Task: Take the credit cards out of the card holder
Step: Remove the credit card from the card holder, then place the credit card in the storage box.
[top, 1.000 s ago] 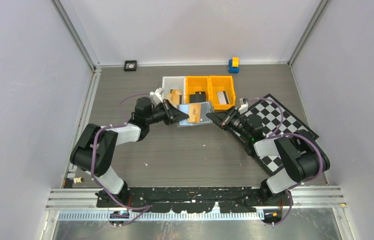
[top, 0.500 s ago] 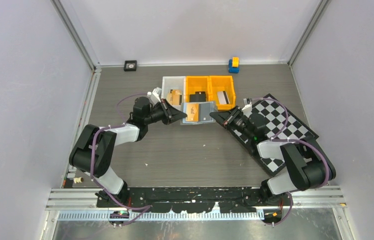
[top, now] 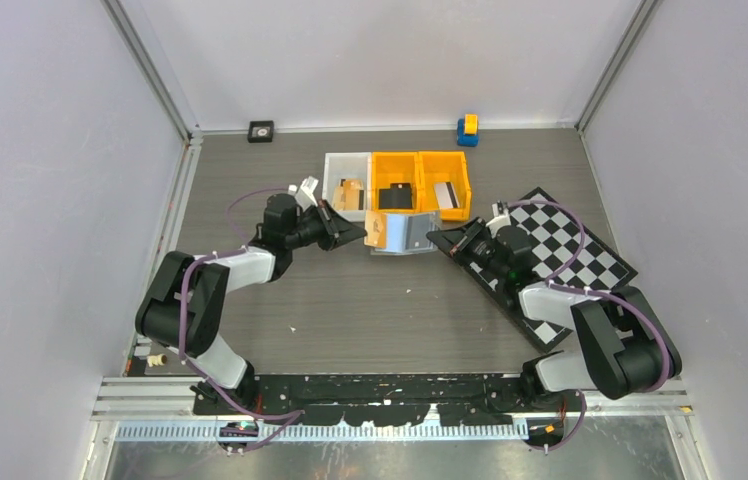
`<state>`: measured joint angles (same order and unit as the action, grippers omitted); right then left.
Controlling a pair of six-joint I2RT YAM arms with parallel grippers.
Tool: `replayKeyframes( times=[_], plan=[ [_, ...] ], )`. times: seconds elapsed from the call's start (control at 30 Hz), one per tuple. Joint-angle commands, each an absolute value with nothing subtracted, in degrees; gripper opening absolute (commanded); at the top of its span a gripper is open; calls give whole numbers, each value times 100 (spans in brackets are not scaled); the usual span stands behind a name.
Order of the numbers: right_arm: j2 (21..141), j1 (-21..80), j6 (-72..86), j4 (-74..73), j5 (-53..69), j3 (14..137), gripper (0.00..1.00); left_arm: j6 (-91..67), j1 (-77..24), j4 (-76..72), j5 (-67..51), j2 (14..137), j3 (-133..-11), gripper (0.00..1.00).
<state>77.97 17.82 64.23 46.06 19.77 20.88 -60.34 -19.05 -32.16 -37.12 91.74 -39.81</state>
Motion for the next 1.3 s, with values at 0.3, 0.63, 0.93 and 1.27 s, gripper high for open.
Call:
replayKeyframes(
  times=[0.3, 0.63, 0.93, 1.27],
  plan=[
    [7519, 1749, 6125, 4379, 1703, 2265, 0, -5947, -1774, -3414, -3786, 9335, -4300, 0],
    [7074, 1744, 5745, 3374, 1116, 2338, 0, -5422, -1310, -2055, -3636, 9575, -5497, 0],
    [6980, 1749, 5721, 3356, 1070, 2303, 0, -4403, -1226, -224, -2970, 10238, -7010, 0],
    [6910, 1748, 5723, 3367, 1103, 2298, 1, -4346, -1082, 42, -2970, 10989, -7657, 1]
  ],
)
